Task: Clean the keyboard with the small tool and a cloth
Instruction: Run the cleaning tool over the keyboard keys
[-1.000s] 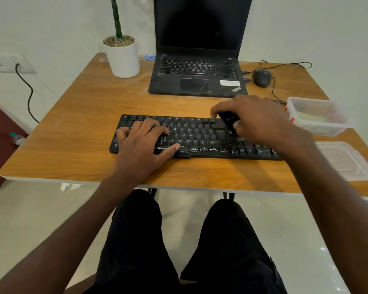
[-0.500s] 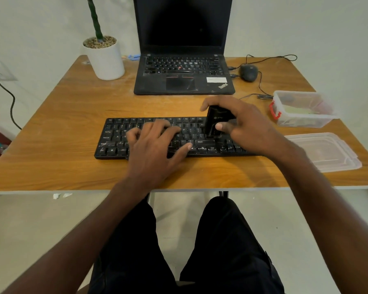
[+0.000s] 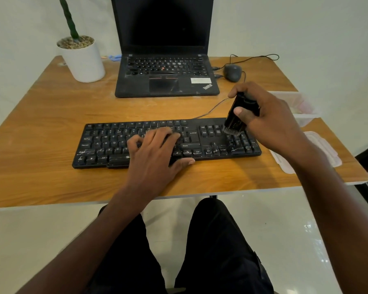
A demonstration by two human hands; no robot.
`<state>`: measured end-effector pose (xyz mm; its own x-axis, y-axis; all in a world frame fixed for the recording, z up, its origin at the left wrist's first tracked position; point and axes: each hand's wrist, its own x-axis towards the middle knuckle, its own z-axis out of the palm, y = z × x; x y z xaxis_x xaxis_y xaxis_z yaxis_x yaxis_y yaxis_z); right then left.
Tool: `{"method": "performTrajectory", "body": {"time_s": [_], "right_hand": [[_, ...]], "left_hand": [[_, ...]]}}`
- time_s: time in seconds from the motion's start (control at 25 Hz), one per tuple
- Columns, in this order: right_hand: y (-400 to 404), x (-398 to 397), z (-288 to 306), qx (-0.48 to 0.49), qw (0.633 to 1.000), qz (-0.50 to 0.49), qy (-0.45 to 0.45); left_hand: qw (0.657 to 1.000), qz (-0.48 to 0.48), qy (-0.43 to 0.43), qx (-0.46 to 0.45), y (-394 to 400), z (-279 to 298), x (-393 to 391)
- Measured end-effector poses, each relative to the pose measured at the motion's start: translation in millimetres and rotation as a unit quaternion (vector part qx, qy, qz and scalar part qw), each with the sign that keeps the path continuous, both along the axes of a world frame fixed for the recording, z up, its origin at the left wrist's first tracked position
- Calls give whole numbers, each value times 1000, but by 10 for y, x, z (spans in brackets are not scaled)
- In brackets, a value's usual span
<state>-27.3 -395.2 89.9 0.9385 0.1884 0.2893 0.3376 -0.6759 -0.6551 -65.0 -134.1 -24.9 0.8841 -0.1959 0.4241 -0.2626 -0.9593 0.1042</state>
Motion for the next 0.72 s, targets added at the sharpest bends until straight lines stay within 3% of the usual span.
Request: {"method": "performTrajectory", "body": {"time_s": [0.24,0.44,0.6,0.72], "right_hand": [[-38,-51,-71,-31,998,46,-2],[-229,22,-88,-153,981,-101,-59],[-186,-32,-92,3,1000,21,-15],[-286,-17,-84,-23,999,17,19]], "left_hand": [[1000,5,3,-4,-1,5,9],[1000,4,4,-5,-3,13,1],[1000,6,0,-5,-2,-3,8],[1000,4,-3,-8,-6,2,10]]}}
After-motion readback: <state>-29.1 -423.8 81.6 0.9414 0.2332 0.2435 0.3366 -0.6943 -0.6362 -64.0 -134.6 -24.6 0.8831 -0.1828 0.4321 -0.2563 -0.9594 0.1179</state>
